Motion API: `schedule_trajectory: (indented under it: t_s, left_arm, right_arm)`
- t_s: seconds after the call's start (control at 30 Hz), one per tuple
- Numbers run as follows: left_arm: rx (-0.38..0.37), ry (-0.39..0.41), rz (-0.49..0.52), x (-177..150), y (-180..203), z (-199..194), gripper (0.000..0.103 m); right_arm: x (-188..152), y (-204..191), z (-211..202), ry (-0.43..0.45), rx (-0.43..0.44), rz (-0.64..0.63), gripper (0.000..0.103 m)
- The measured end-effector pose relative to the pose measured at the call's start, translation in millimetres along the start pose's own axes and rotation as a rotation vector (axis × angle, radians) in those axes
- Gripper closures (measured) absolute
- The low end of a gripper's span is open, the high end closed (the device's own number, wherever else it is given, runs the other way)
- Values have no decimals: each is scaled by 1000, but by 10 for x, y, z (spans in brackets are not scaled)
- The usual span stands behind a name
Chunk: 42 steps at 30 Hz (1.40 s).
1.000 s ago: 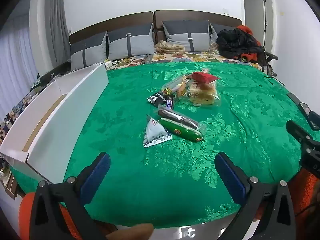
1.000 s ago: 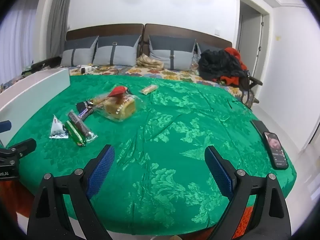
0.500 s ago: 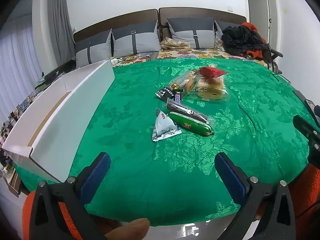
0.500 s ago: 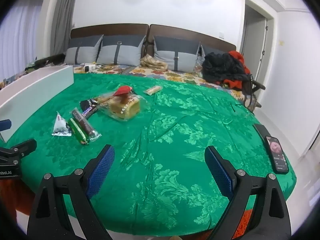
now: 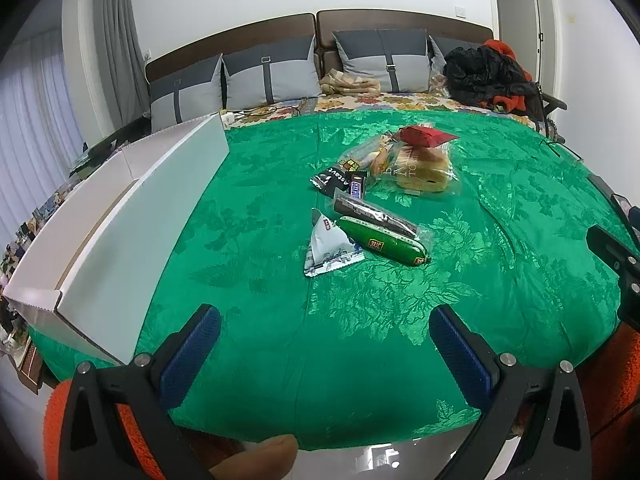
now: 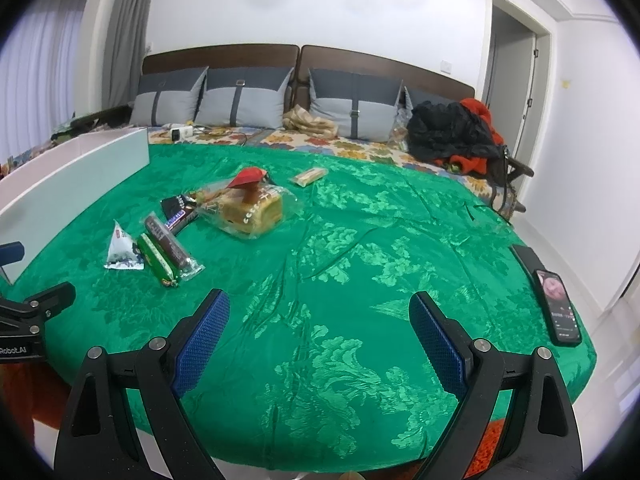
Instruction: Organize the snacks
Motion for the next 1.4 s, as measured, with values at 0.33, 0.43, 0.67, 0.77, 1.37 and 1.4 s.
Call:
schedule_trajectory:
  t_s: [0.33, 0.43, 0.67, 0.77, 1.37, 1.4]
  left_arm:
    - [-2, -9, -2, -15, -11, 36, 0]
    - [-3, -14, -4, -14, -13, 50, 0]
    - [-1, -23, -5, -12, -15, 76, 0]
    - [0, -26, -5, -12, -17, 86, 0]
    - [3, -45, -10, -24, -47, 170, 0]
    - [4, -47, -10, -27, -46, 176, 0]
  right_arm:
    - [-14, -29, 29, -7, 4, -4, 10]
    - [-11, -30, 36, -10, 6, -6, 10]
    - [-17, -38, 51, -17, 11, -7, 10]
    - [-11, -34, 67, -22, 14, -6, 10]
    - [-20, -70, 125, -37, 26, -17, 10]
    - [-21, -72, 130, -39, 27, -17, 10]
Point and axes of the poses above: each gripper's, at about its wrist camera, not at the fingertips, and z roughly the way its jaws point, y to its right, x to its top, the point moved 4 cm from there along z, roughly the way its jaws point, and after that the axes turned 15 degrees about -y, right-handed, at the moved point
